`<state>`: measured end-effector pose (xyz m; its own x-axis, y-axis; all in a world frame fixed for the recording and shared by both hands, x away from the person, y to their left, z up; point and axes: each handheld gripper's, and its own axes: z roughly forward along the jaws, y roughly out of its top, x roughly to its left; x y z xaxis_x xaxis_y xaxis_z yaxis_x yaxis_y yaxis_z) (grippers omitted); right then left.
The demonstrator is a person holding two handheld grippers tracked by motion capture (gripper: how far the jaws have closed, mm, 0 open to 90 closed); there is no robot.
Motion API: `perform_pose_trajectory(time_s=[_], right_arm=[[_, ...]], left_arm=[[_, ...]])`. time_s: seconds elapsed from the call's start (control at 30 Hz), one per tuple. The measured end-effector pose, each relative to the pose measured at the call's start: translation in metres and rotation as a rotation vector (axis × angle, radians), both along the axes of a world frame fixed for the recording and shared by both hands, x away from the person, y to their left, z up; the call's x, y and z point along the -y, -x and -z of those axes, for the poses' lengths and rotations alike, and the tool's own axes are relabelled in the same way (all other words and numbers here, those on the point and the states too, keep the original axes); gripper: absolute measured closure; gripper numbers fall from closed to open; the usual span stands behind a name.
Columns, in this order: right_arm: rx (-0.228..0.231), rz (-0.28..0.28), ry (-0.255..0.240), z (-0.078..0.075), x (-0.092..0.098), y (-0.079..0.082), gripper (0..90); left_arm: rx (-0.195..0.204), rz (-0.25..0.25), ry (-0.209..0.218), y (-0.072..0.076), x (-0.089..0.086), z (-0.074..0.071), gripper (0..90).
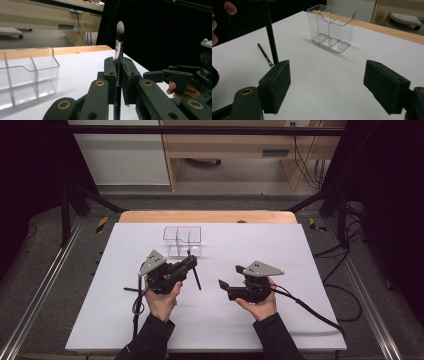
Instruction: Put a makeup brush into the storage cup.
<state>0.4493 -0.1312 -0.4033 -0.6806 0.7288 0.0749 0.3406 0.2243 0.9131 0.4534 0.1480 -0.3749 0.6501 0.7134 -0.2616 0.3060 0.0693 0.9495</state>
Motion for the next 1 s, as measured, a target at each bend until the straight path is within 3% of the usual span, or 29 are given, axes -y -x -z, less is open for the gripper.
perform_pose_trajectory(time_s=[0.4, 1.0], right_arm=[[0.002, 0.048, -0.015, 0.001, 0.017, 0.001, 12.9], [0.008, 0.072, -0.03, 0.003, 0.039, 0.005, 10.7]], left_arm=[[0.013, -0.029, -0.023, -0.004, -0.019, -0.011, 83.1], [0.03, -0.069, -0.064, -0.02, -0.037, -0.026, 83.2]])
